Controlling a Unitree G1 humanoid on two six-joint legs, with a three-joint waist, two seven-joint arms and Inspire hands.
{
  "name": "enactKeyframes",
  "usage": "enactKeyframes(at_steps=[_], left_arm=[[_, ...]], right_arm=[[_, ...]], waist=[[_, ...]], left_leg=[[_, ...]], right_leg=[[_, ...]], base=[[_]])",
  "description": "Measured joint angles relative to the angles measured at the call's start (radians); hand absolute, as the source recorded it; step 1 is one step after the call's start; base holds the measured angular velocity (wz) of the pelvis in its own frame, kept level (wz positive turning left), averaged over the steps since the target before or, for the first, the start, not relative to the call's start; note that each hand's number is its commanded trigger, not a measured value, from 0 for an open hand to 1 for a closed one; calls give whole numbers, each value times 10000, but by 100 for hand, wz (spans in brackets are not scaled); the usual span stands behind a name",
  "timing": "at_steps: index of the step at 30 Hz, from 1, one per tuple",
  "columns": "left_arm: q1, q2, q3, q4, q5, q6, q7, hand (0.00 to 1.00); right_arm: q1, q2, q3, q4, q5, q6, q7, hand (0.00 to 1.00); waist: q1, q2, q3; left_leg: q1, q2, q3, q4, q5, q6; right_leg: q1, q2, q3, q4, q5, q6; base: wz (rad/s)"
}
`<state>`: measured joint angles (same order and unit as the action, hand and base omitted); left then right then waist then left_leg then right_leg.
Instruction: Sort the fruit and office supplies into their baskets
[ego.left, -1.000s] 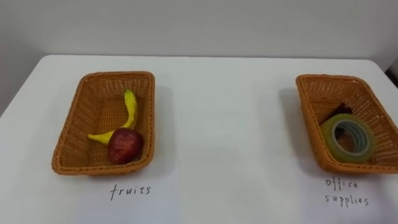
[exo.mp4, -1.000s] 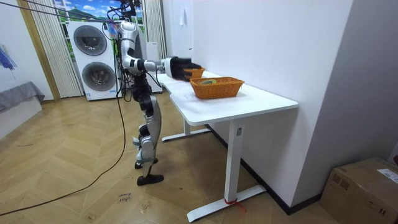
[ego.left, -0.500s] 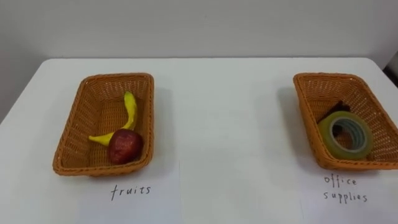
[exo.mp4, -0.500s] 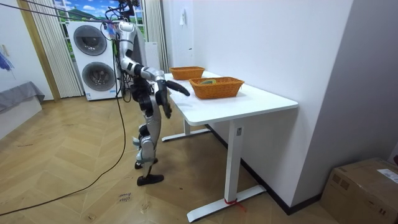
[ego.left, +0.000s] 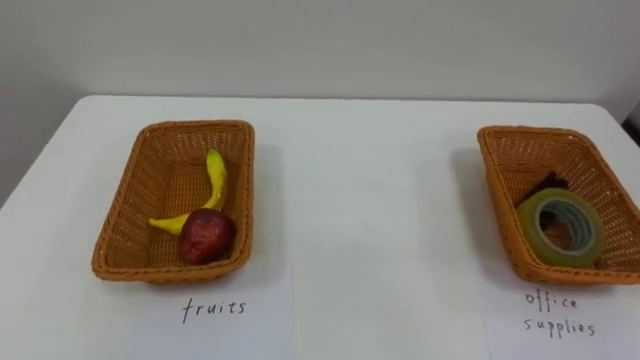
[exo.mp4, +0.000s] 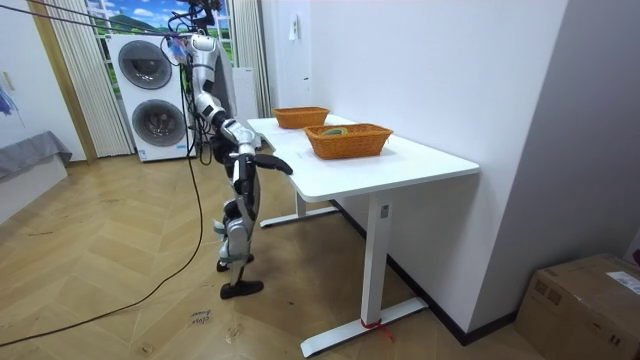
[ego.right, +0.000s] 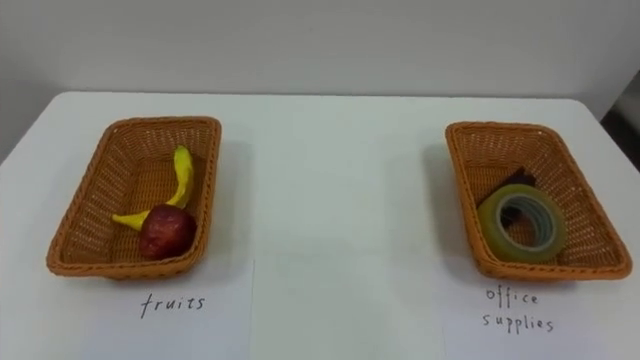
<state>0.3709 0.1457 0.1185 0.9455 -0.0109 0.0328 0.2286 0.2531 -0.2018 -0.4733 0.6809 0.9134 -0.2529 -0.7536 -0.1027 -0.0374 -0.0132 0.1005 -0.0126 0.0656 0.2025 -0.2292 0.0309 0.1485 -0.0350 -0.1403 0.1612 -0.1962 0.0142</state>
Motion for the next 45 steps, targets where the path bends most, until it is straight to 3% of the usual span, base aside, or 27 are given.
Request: enactKeyframes(at_steps=[8,16,21,29,30,31,32,33,35,37,40,42,45], left_arm=[[-91,-64,-163,567,83,53,113,0],[-337,-83,-245,1095,666,130,439,0],[-562,-149,-393,1373,497,315,458,0],[-505,-153,-832,1321,-197,271,519,0],[-494,-151,-830,1305,-328,269,528,0],[-427,-146,-821,1224,-635,269,538,0],[-345,-149,-813,1074,-840,259,538,0],[-283,-153,-813,1034,-933,256,538,0],[-261,-167,-747,1016,-958,254,531,0],[-206,-164,-521,1003,-951,242,524,0],[-159,-132,-411,883,-954,221,436,0],[-168,-136,-418,732,-954,219,349,0],[-195,-137,-415,542,-948,221,212,0]], right_arm=[[114,-114,172,1470,-1768,-533,1771,0],[271,-307,220,2023,-1892,-617,2918,0],[116,-234,222,2038,-707,-633,3386,0],[-18,124,156,1598,2884,-633,3862,0],[12,158,143,1514,3073,-603,3812,0],[149,164,162,1498,3180,-262,3474,0],[248,393,138,1552,3317,165,3148,0],[264,570,135,1560,3376,288,2957,0],[479,1127,141,1744,3753,691,2309,0],[663,1426,164,1806,4228,835,1930,0],[819,1612,321,1825,4861,979,1674,0],[793,1614,391,1975,5196,1013,1678,0],[636,1647,394,2206,5360,1106,1670,0]], waist=[[21,-73,-5],[268,-47,-8],[264,48,2],[128,222,-4],[104,240,-4],[42,282,-1],[8,341,13],[-21,359,45],[-89,573,11],[-181,664,29],[-304,552,14],[-305,450,52],[-305,133,66]], left_leg=[[-12,46,61,90,-70,-29],[-15,319,161,390,-318,-141],[-16,382,179,445,-339,-164],[-27,367,147,569,-445,-224],[-27,365,150,564,-445,-223],[-48,362,146,555,-422,-183],[-85,353,159,538,-409,-163],[-91,344,180,526,-406,-159],[-65,276,296,463,-375,-119],[-7,180,312,334,-318,-91],[-12,136,402,289,-314,-85],[-26,134,401,274,-314,-84],[-53,137,399,220,-315,-86]], right_leg=[[78,43,24,-55,15,-15],[100,257,97,74,88,-109],[94,281,96,70,107,-138],[82,301,170,78,112,-158],[81,299,171,80,112,-158],[75,280,137,86,108,-155],[71,264,130,94,97,-152],[57,264,130,94,95,-151],[1,237,214,118,14,-133],[-121,166,270,256,-147,-101],[-373,76,312,618,-380,-88],[-389,68,320,639,-405,-84],[-418,80,304,619,-407,-89]], base=[[-1],[-9],[-3],[0],[0],[0],[0],[-4],[-11],[-3],[-6],[-2],[0]])
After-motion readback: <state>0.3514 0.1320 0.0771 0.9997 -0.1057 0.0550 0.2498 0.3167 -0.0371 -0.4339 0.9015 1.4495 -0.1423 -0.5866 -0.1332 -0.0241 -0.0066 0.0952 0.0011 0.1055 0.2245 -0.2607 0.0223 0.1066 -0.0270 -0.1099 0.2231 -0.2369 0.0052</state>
